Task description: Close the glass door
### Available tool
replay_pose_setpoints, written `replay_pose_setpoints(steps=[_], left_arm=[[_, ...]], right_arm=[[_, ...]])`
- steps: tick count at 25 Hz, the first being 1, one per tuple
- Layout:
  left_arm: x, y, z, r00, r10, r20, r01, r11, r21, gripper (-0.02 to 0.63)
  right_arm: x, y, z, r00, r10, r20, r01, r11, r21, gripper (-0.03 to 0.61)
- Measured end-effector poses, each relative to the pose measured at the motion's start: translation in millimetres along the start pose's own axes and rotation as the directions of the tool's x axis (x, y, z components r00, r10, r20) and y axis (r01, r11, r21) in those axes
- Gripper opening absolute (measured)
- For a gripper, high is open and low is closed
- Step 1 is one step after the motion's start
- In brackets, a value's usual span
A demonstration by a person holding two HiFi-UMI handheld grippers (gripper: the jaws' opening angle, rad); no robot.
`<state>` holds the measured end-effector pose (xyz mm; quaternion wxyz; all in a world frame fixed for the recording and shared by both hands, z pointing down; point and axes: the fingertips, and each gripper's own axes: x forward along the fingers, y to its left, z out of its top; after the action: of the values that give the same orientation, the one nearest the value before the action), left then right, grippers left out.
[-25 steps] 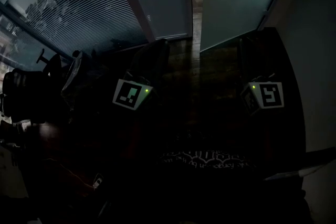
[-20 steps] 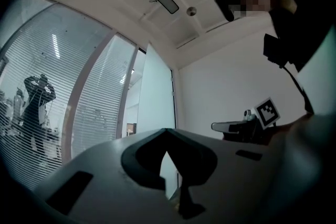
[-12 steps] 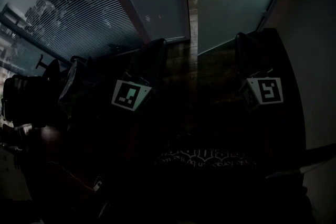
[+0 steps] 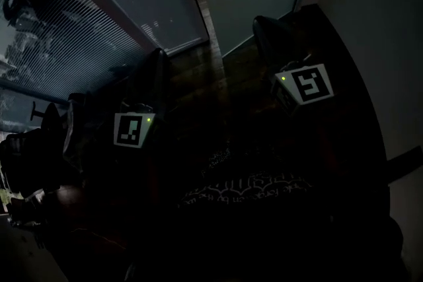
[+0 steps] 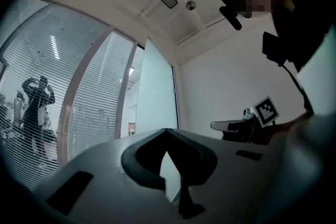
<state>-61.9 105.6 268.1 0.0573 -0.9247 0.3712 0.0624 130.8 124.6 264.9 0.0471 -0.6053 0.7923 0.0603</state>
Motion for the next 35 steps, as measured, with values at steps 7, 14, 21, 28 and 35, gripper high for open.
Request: replay_pose_setpoints(steps=[7, 14, 21, 28, 35], left_arm=[[17.0, 7.2, -14.0, 1.0, -0.014, -0.021, 0.014, 1.0, -0.009, 0.002], [32.1, 30.1, -26.8, 1.0, -0.026, -0.015, 0.025, 0.999, -0.02, 0.002], [64.1, 90.3, -35.1, 0.999, -0.04, -0.022, 0.039, 0.999, -0.026, 0.002], [92.1, 141.6, -33.0, 0.998, -0.059, -0.009, 0.059, 0.998, -0.025, 0.002], [111.2, 174.3, -37.1, 0.997, -0.079, 0.004, 0.079, 0.996, -0.03, 0.002]], right_arm=[[11.7, -11.0, -7.8, 1.0, -0.017, -0.011, 0.017, 1.0, 0.016, 0.005], [38.2, -14.1, -18.7, 1.0, -0.029, -0.012, 0.029, 1.0, 0.01, 0.005], [104.7, -13.4, -31.4, 0.999, -0.045, -0.015, 0.046, 0.999, 0.01, 0.005], [158.1, -15.3, -29.2, 0.997, -0.073, -0.01, 0.073, 0.997, -0.005, 0.005], [183.1, -20.5, -32.4, 0.993, -0.122, -0.004, 0.122, 0.992, -0.014, 0.005]])
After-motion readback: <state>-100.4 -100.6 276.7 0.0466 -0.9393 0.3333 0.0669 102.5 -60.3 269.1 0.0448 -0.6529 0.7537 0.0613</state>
